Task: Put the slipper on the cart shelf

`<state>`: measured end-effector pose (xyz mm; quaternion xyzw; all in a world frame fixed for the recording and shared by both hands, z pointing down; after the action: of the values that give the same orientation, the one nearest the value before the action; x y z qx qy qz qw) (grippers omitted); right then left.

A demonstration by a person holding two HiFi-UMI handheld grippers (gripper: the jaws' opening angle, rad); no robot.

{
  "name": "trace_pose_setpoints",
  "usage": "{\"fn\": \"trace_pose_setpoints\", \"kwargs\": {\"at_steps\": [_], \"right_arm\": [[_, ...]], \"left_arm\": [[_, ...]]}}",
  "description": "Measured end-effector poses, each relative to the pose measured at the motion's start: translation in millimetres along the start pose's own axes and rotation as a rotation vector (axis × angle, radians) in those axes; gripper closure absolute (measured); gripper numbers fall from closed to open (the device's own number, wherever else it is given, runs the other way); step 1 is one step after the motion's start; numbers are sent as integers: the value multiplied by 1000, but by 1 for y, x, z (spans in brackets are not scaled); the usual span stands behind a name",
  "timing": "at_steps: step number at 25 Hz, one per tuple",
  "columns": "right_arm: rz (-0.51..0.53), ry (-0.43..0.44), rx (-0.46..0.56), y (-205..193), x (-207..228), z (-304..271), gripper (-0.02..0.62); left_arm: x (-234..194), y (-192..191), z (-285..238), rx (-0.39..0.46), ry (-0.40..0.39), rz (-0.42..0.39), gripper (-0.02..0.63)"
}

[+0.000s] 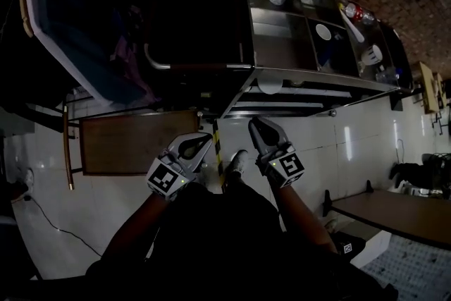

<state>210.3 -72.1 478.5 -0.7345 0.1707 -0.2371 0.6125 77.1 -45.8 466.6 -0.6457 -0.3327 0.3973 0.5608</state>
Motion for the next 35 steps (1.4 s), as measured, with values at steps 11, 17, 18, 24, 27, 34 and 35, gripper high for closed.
{"fn": "trace_pose_setpoints", "kwargs": {"at_steps": [11, 17, 18, 24, 27, 34, 35], "right_arm": [[34, 99, 7, 31, -107, 8, 595], [37, 145, -6, 34, -126, 17, 595], [38, 152, -4, 33, -129, 19, 595], [20, 216, -16, 25, -148, 33, 595], [30, 264, -28, 21, -166, 44, 595], [25, 390, -74, 8, -216, 60, 595], [24, 403, -75, 8, -222, 60, 595]], "left_arm": [[2, -2, 57, 12, -35, -11, 603], [16, 8, 76, 29, -7, -4, 604], [21, 9, 79, 27, -4, -5, 604], [53, 3, 106, 5, 37, -44, 604], [74, 4, 120, -9, 66, -39, 604], [106, 10, 151, -35, 134, -16, 604], [106, 10, 155, -38, 138, -16, 604]]}}
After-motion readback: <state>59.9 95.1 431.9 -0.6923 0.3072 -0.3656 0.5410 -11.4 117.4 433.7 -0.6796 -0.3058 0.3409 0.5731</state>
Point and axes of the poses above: the fingertips, and each gripper's own axes: z backward along the fingers, x to its right, y out of its top, the point moved 1 cm from there along z, backward along the fingers, and after that the axes turned 2 degrees about x, right-handed, at the moved point
